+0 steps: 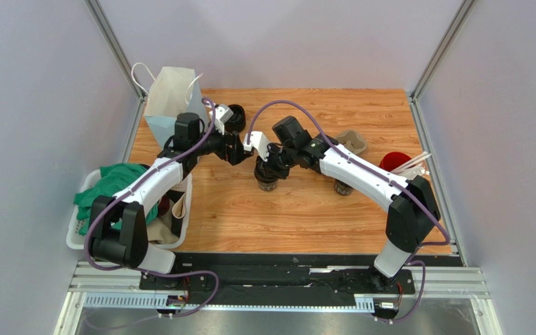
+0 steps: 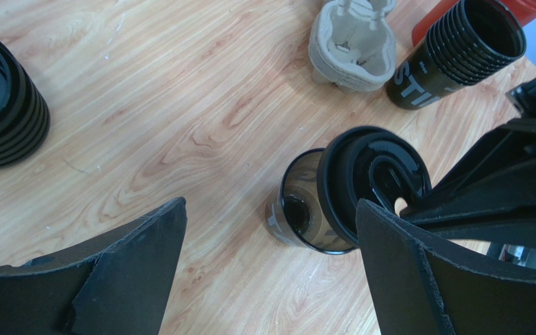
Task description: Pack the takeout coffee
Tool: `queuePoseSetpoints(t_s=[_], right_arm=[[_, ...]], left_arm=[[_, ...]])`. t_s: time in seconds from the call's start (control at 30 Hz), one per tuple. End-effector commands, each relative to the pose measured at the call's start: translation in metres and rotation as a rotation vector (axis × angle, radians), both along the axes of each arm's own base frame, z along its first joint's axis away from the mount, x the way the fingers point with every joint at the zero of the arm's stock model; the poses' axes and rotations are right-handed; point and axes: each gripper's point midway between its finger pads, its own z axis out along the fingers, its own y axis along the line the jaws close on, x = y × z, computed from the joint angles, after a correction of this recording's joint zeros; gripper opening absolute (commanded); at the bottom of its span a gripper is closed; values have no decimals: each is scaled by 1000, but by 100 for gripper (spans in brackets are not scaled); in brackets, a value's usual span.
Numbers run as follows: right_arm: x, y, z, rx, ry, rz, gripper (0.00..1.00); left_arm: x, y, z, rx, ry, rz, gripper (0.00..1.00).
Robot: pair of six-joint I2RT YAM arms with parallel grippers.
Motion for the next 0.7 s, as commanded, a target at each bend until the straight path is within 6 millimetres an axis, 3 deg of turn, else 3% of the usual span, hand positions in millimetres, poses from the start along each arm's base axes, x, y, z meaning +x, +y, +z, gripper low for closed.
queuePoseSetpoints(t_s=[0.0,0.13,0.4,0.67], right_arm=[[19,8,9,38,-74,-44,0],[26,8,4,49,-79,-75,0],[31,11,-15,86,-21,-104,0],[30,12,-18,96,-7,-103,0]], left_arm=[[2,-5,-2,-46,-24,-26,99],[3,-9,-21,-48,45,-44,99],[1,-9,-23,-46,39,-52,99],[2,-8,-25,-39,39,-50,99]])
